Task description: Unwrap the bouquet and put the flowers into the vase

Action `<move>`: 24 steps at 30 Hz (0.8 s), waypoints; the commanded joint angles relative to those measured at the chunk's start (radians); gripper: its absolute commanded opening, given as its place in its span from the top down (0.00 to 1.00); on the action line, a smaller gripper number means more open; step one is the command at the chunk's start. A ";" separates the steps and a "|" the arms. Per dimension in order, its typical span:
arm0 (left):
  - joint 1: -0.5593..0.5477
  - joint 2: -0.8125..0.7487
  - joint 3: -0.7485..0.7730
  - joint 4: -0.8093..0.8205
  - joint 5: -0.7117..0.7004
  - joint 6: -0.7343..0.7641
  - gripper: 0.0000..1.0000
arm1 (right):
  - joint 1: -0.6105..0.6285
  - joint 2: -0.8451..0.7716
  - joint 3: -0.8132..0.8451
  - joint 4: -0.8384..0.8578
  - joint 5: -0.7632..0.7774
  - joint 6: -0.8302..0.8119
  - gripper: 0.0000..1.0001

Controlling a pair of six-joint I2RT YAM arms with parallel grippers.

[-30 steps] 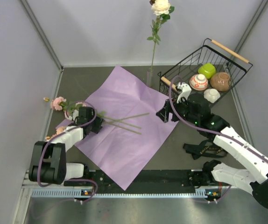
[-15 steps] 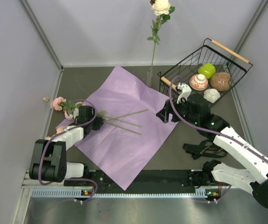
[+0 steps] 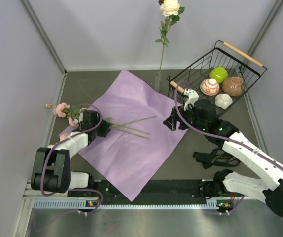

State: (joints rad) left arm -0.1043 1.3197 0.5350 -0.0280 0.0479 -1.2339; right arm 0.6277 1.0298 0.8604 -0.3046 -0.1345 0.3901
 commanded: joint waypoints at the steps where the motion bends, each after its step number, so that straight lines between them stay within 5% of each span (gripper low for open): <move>1: 0.005 0.010 0.028 -0.003 -0.019 -0.001 0.59 | 0.010 -0.013 0.052 0.018 0.012 0.001 0.25; 14: 0.005 0.032 0.034 0.019 -0.006 0.017 0.82 | 0.012 -0.016 0.057 0.018 0.015 0.001 0.25; 18: 0.005 -0.072 0.037 0.016 -0.014 0.054 1.00 | 0.013 -0.010 0.061 0.018 0.015 0.001 0.25; 24: 0.005 -0.366 0.063 -0.122 -0.036 0.128 1.00 | 0.017 0.004 0.084 0.019 0.015 -0.007 0.25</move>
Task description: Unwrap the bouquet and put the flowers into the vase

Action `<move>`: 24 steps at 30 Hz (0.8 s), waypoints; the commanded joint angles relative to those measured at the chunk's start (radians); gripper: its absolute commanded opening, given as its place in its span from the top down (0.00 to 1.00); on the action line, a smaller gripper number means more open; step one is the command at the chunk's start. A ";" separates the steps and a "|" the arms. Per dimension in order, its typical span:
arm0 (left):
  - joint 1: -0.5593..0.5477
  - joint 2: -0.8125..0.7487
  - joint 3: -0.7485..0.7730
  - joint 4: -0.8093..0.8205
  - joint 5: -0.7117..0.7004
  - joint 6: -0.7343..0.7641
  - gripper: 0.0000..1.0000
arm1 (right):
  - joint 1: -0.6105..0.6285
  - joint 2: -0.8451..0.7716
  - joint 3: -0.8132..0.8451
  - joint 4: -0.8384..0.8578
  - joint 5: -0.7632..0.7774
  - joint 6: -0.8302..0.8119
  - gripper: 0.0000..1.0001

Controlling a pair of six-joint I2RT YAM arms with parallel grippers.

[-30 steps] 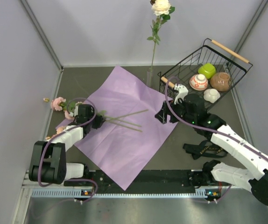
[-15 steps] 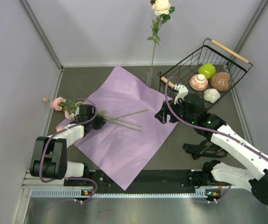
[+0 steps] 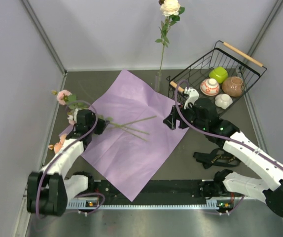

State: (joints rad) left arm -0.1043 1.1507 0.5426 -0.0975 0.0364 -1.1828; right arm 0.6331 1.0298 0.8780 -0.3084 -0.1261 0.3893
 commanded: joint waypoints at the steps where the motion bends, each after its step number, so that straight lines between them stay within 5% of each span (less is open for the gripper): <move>1: 0.005 -0.242 0.059 -0.067 -0.021 0.087 1.00 | 0.013 0.007 0.075 0.022 0.006 -0.009 0.25; 7: 0.002 -0.480 0.063 0.051 0.176 0.296 1.00 | 0.011 0.058 0.142 0.022 -0.035 -0.021 0.25; 12: -0.005 -0.429 0.066 0.471 0.663 0.339 1.00 | 0.011 0.119 0.251 0.037 -0.220 -0.003 0.25; 15: -0.064 -0.365 0.121 0.525 0.817 0.367 1.00 | 0.011 0.142 0.308 0.080 -0.337 0.037 0.27; 20: -0.311 -0.327 0.210 0.401 0.795 0.567 1.00 | 0.013 0.151 0.329 0.237 -0.513 0.129 0.37; 24: -0.417 -0.276 0.197 0.470 0.780 0.537 1.00 | 0.011 0.128 0.287 0.345 -0.584 0.181 0.43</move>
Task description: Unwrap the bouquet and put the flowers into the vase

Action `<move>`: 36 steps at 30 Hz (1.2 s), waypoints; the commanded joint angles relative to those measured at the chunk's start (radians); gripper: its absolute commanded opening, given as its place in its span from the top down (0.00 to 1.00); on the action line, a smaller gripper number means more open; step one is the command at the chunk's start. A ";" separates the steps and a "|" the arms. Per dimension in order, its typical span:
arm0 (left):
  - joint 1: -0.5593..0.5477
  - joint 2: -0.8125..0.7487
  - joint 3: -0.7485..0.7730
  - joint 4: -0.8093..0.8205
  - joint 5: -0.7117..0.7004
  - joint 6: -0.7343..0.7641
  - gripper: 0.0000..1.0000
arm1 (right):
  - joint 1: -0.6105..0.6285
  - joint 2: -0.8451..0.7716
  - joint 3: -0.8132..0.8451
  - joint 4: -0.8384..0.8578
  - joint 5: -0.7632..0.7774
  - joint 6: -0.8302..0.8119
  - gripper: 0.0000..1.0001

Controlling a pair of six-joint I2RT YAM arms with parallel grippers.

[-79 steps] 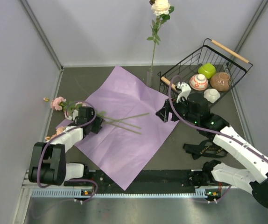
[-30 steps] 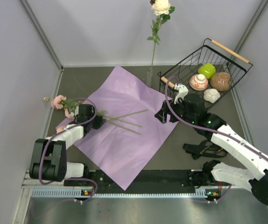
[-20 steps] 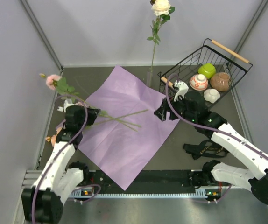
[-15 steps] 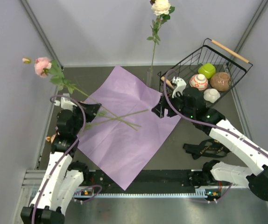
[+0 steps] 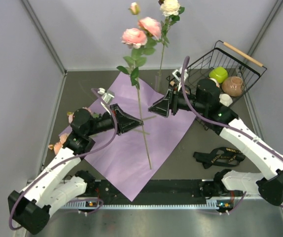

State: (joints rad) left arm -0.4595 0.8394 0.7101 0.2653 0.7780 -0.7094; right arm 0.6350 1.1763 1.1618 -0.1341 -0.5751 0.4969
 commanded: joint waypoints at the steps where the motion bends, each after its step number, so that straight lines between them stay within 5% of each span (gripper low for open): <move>1: -0.071 0.043 0.026 0.126 0.040 0.056 1.00 | 0.009 -0.026 -0.005 0.180 -0.132 0.083 0.45; 13: -0.160 0.133 0.046 0.153 0.079 0.076 1.00 | 0.009 -0.089 -0.041 0.226 -0.146 0.078 0.44; 19: -0.165 0.139 0.043 0.137 0.078 0.093 1.00 | 0.009 -0.069 0.015 0.168 -0.075 0.035 0.54; 28: -0.163 0.135 0.048 0.111 0.096 0.117 1.00 | -0.006 -0.072 0.027 0.137 -0.023 0.006 0.56; 36: -0.165 0.142 0.084 0.071 0.113 0.137 1.00 | -0.006 -0.035 0.067 0.140 -0.061 0.014 0.81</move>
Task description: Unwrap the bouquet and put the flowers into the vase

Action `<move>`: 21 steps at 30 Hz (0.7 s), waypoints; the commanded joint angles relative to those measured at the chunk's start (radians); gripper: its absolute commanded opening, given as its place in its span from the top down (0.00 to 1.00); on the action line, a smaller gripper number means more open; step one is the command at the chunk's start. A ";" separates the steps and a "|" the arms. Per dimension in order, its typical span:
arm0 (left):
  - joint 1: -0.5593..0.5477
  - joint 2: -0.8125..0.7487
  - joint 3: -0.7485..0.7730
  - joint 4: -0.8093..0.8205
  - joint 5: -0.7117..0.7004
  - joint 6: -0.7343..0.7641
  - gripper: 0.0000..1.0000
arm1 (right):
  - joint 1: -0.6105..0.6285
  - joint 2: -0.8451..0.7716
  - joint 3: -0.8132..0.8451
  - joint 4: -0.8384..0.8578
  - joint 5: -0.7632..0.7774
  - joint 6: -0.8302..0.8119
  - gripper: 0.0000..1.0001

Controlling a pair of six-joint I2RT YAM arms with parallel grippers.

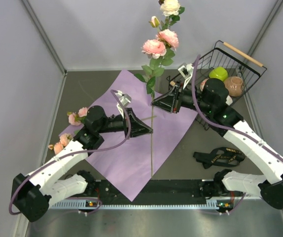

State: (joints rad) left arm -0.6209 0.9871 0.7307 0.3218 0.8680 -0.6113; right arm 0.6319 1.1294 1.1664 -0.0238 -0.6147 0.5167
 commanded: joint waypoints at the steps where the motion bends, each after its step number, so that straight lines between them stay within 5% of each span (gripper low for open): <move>1: -0.002 -0.010 0.065 0.008 0.020 0.048 1.00 | -0.003 0.013 0.067 0.038 -0.028 -0.003 0.82; 7: -0.002 -0.011 0.076 -0.021 0.017 0.077 1.00 | -0.005 0.035 0.085 0.044 -0.048 0.005 0.82; 9: -0.002 -0.013 0.082 -0.039 0.009 0.088 1.00 | -0.005 0.043 0.091 0.054 -0.060 0.009 1.00; 11: -0.002 -0.025 0.096 -0.091 -0.027 0.120 1.00 | -0.005 0.049 0.099 0.064 -0.059 0.009 1.00; 13: 0.001 -0.047 0.113 -0.173 -0.143 0.163 0.74 | -0.005 0.050 0.117 0.050 -0.037 -0.026 1.00; 15: 0.010 -0.080 0.113 -0.237 -0.220 0.179 0.31 | -0.003 0.046 0.168 -0.025 0.079 -0.108 1.00; 18: 0.024 -0.171 0.095 -0.297 -0.418 0.191 0.11 | 0.017 0.049 0.274 -0.117 0.310 -0.261 1.00; 21: 0.024 -0.270 0.085 -0.390 -0.644 0.225 0.07 | 0.048 0.075 0.366 -0.131 0.568 -0.416 1.00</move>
State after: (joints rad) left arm -0.6025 0.8288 0.7971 0.0368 0.5365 -0.4488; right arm 0.6415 1.1969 1.3766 -0.1432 -0.4072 0.3542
